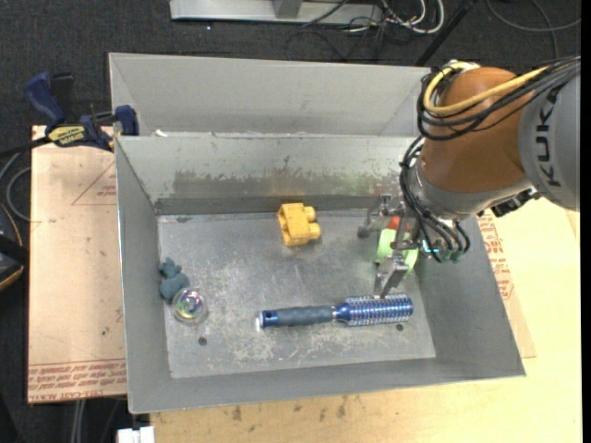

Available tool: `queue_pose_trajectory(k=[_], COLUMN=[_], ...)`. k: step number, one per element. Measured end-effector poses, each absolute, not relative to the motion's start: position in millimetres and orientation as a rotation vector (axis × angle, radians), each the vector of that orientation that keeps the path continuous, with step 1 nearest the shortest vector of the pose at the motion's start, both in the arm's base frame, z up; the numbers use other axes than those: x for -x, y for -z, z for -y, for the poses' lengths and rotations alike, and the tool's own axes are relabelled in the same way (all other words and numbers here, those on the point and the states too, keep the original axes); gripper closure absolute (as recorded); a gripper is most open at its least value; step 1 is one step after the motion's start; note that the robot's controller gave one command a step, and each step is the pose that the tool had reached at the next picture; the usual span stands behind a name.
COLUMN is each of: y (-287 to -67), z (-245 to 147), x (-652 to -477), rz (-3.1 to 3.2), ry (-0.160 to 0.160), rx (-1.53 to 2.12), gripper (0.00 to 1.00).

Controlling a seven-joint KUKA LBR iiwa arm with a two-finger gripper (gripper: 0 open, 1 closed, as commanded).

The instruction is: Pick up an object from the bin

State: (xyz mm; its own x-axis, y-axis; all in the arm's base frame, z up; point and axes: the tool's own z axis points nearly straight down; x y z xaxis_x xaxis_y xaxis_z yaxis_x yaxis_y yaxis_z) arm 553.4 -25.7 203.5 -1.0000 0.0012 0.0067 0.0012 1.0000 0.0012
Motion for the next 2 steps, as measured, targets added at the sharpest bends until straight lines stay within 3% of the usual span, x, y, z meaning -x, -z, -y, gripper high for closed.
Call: queue_pose_trajectory(k=[1,2], y=[-83.1,-85.1], z=[28.1,27.9], x=[-491.7,-492.4], rz=[3.128,3.127], ry=[0.002,0.002], rx=[-0.324,-0.326], gripper=[0.00,1.00])
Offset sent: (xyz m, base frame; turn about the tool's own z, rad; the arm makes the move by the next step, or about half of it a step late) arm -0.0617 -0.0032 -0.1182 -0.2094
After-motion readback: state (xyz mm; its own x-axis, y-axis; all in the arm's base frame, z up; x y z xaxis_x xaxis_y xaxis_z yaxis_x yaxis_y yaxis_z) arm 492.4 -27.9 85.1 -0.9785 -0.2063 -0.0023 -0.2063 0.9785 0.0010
